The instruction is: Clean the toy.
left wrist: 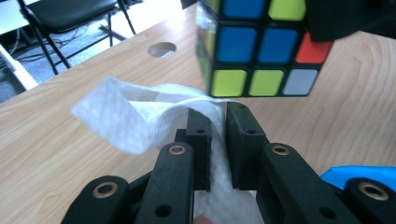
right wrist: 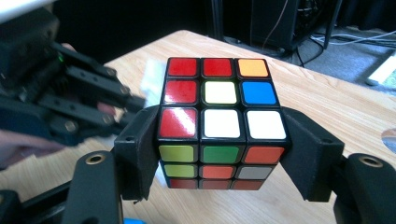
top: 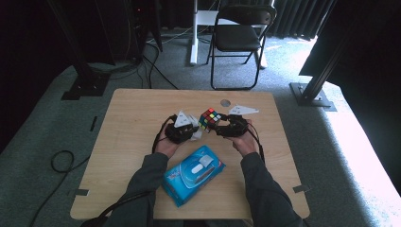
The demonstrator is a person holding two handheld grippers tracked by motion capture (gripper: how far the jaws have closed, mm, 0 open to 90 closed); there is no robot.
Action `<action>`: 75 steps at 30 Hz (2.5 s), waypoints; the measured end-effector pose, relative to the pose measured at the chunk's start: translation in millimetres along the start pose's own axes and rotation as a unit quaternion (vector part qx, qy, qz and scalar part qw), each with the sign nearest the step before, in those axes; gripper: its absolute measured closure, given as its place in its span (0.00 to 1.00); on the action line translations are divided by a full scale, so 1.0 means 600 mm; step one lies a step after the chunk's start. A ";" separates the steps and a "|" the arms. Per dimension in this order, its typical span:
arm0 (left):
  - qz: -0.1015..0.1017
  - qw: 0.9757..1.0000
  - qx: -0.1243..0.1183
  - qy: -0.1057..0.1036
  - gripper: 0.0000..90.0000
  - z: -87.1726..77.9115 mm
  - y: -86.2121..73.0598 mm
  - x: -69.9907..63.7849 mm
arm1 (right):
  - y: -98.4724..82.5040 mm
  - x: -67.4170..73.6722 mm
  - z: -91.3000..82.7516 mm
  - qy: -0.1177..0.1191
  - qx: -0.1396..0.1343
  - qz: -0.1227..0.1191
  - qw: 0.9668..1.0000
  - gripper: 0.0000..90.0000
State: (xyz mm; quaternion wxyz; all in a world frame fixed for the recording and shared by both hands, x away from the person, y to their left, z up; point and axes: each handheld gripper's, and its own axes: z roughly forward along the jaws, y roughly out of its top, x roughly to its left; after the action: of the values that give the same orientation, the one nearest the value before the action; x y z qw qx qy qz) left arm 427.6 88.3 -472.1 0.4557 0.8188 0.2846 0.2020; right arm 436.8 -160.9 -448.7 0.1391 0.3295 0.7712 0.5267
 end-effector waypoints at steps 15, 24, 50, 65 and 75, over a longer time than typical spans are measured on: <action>-0.018 1.000 -0.009 0.018 0.89 -0.029 -0.009 0.024 | -0.021 -0.011 0.006 -0.015 0.019 0.007 1.000 0.38; -0.020 1.000 -0.004 0.023 0.89 -0.032 -0.017 0.029 | -0.040 -0.020 0.010 -0.037 0.044 0.002 0.998 0.38; -0.032 0.999 0.010 0.029 0.87 -0.036 -0.043 0.036 | -0.084 -0.033 0.040 -0.081 0.083 0.016 0.993 0.38; -0.033 0.999 0.020 0.028 0.86 -0.030 -0.052 0.033 | -0.100 -0.035 0.047 -0.102 0.092 0.015 0.990 0.38; -0.032 0.999 0.025 0.029 0.86 -0.030 -0.055 0.034 | -0.107 -0.035 0.050 -0.108 0.097 0.010 0.989 0.38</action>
State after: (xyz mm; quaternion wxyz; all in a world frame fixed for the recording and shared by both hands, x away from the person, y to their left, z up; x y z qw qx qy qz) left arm 423.1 126.9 -490.1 0.4332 0.8139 0.3289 0.2043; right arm 446.1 -167.9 -521.7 0.1831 0.4041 0.7957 0.4124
